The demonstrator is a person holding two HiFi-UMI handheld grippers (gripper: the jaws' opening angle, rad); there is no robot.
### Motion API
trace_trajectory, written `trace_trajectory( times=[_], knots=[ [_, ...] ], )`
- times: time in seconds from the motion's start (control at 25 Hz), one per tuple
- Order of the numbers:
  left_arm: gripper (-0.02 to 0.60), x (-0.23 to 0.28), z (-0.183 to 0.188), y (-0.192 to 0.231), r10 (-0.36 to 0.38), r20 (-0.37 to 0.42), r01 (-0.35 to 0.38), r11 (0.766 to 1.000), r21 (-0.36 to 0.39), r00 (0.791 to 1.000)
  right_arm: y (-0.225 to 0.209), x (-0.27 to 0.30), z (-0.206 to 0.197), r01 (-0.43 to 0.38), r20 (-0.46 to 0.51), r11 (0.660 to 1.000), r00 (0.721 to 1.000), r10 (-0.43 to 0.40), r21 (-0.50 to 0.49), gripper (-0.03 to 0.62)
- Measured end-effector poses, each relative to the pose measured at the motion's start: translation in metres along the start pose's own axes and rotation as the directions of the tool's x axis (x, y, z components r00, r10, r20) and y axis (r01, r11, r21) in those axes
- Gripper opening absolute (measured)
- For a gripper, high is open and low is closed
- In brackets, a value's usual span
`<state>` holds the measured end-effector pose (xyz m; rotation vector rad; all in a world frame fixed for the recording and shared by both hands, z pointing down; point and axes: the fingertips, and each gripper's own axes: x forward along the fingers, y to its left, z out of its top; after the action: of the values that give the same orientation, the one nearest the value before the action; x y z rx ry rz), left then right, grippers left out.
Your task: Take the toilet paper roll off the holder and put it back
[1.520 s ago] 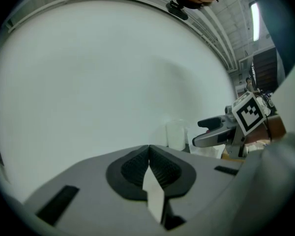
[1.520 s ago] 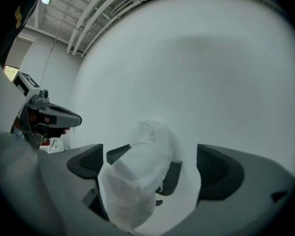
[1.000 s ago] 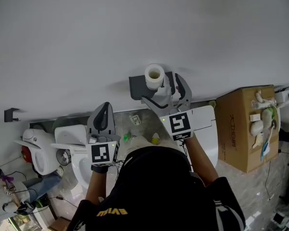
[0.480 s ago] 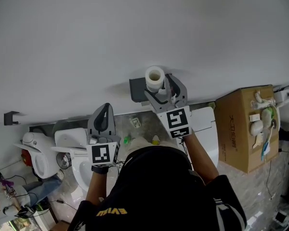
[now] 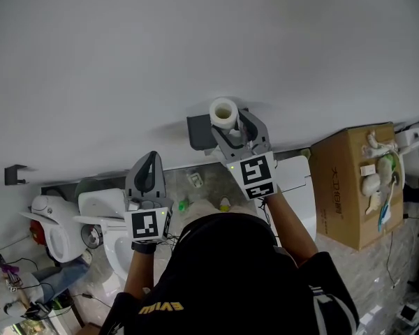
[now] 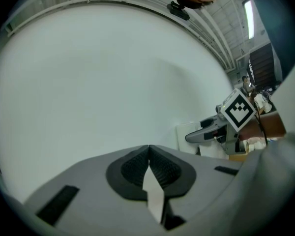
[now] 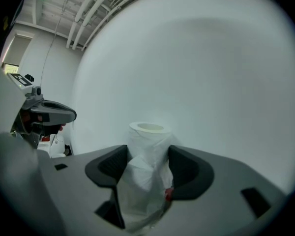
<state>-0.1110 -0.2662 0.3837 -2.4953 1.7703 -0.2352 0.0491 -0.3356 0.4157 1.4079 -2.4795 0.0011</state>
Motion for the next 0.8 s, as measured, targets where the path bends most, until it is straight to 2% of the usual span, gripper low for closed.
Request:
trace_trajectory(
  times=[0.48,0.8],
  knots=[
    [0.012,-0.004,0.000,-0.002,0.006,0.007,-0.006,1.000,0.000,1.000,-0.001,-0.002,0.002,-0.013,-0.003,0.999,1.000,0.013,-0.032,0.258],
    [0.012,-0.005,-0.002,-0.004,0.002,-0.005,-0.002,1.000,0.014,1.000,-0.005,-0.010,0.025,-0.017,0.030,0.999,0.999,0.019,-0.050,0.257]
  ],
)
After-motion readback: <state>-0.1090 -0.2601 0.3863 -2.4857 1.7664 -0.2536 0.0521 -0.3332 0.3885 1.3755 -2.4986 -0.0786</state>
